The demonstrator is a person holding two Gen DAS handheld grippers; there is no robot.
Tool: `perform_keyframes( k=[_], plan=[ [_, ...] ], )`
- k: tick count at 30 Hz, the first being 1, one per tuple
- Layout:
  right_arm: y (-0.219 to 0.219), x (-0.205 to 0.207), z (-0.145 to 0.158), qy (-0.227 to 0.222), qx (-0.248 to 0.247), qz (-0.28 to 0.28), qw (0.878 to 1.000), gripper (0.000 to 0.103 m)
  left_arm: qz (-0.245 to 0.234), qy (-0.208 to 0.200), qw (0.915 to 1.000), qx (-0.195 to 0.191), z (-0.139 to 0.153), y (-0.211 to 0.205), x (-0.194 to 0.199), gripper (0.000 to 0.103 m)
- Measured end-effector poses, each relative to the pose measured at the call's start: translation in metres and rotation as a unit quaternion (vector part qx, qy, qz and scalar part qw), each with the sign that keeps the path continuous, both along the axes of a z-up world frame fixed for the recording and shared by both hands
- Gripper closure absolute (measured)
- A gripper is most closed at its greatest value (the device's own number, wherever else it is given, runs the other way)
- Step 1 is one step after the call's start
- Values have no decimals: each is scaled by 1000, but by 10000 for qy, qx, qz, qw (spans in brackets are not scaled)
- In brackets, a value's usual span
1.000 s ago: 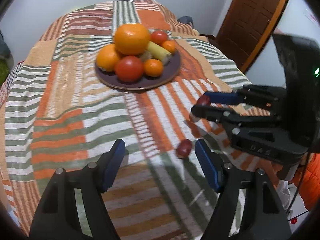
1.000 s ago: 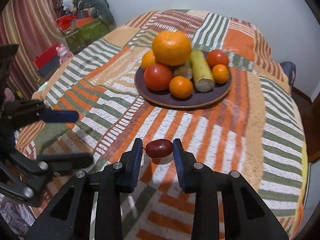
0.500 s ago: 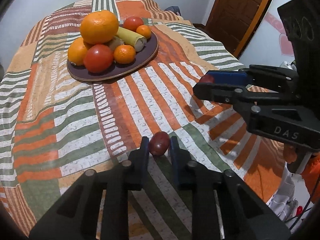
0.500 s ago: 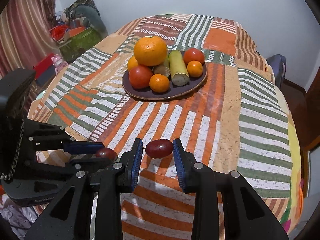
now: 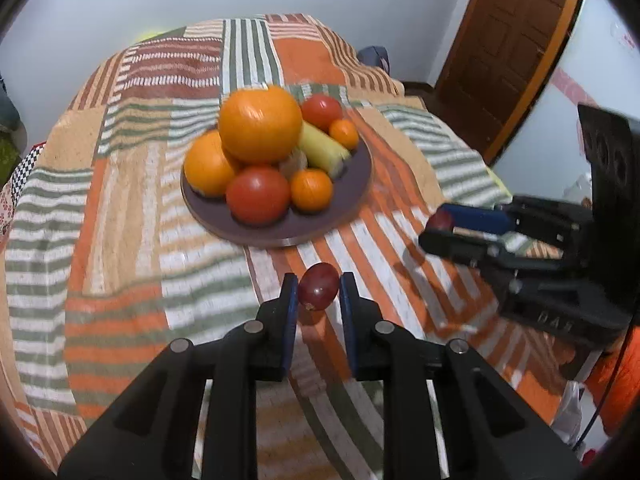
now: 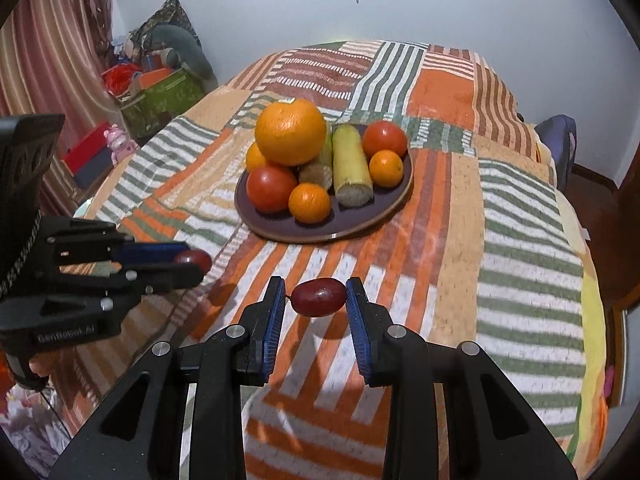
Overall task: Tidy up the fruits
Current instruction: 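Place the dark red fruit on the plate with the left tool while the right tool places its fruit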
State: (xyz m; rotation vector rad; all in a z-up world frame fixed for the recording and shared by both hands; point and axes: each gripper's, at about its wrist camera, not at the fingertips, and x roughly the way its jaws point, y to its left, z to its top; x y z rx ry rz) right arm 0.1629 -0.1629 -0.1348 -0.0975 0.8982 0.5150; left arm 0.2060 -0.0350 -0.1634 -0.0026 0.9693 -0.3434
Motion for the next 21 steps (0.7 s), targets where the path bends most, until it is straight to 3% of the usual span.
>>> perform_keyframes(
  k=[10, 21],
  plan=[
    [8, 36, -3, -101, 47, 103, 9999, 74, 89, -133, 9999, 52, -5, -7, 45, 83],
    [6, 61, -28, 150, 46, 58, 9999, 74, 21, -17, 9999, 153, -30, -16, 64, 83]
  ],
)
